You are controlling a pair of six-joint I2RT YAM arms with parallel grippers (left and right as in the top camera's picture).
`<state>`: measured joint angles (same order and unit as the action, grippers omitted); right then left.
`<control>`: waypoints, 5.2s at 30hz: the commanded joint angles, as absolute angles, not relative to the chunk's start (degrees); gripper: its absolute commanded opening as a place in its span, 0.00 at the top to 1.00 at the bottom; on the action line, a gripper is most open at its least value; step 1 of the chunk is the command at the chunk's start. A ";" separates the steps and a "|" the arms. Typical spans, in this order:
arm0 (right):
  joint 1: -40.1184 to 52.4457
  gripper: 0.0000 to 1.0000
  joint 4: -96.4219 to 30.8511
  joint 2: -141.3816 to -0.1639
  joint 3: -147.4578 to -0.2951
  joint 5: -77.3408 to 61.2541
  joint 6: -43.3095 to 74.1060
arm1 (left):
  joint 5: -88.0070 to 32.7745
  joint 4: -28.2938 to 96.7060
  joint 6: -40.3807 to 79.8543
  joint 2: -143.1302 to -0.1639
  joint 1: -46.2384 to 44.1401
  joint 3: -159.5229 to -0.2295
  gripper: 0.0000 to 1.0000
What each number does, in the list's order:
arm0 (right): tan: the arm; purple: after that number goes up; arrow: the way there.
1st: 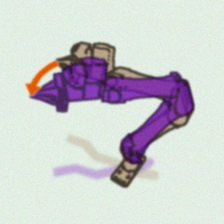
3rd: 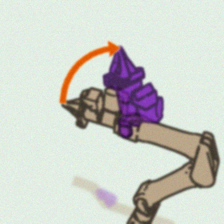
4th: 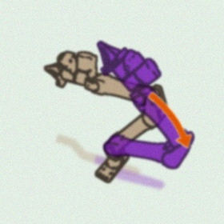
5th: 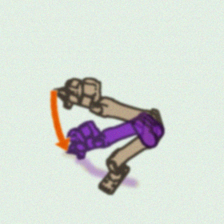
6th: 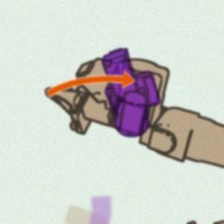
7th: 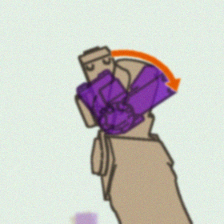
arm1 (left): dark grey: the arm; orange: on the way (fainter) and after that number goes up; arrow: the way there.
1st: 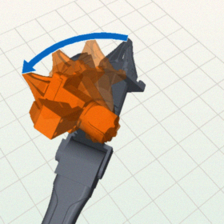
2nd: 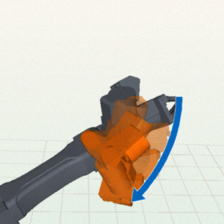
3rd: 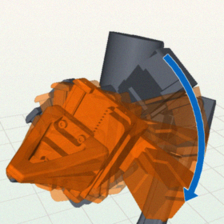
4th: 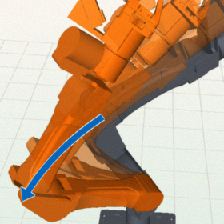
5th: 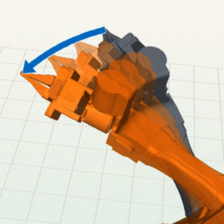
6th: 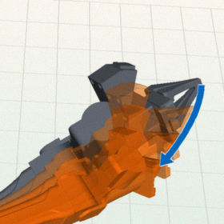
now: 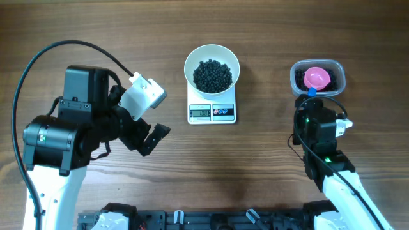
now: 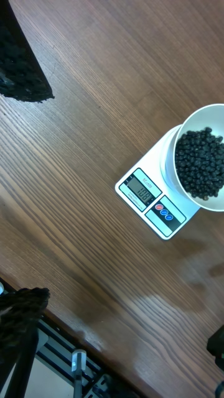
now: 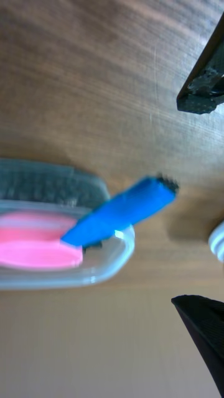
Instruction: Scoop item into bowl and weigh 150g on scale
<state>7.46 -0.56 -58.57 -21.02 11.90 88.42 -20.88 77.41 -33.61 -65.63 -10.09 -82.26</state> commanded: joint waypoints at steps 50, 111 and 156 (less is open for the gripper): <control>7.86 0.25 17.76 -77.76 -20.16 19.07 105.69 | -21.58 77.47 -34.26 -65.41 -9.67 -83.15 0.00; -3.90 0.96 -12.75 -54.22 -46.26 10.61 47.37 | -21.58 77.45 -34.26 -65.41 -9.67 -83.15 0.00; -0.30 0.95 -63.79 -103.66 -88.92 20.56 -4.67 | -21.58 77.47 -34.26 -65.41 -9.67 -83.15 0.00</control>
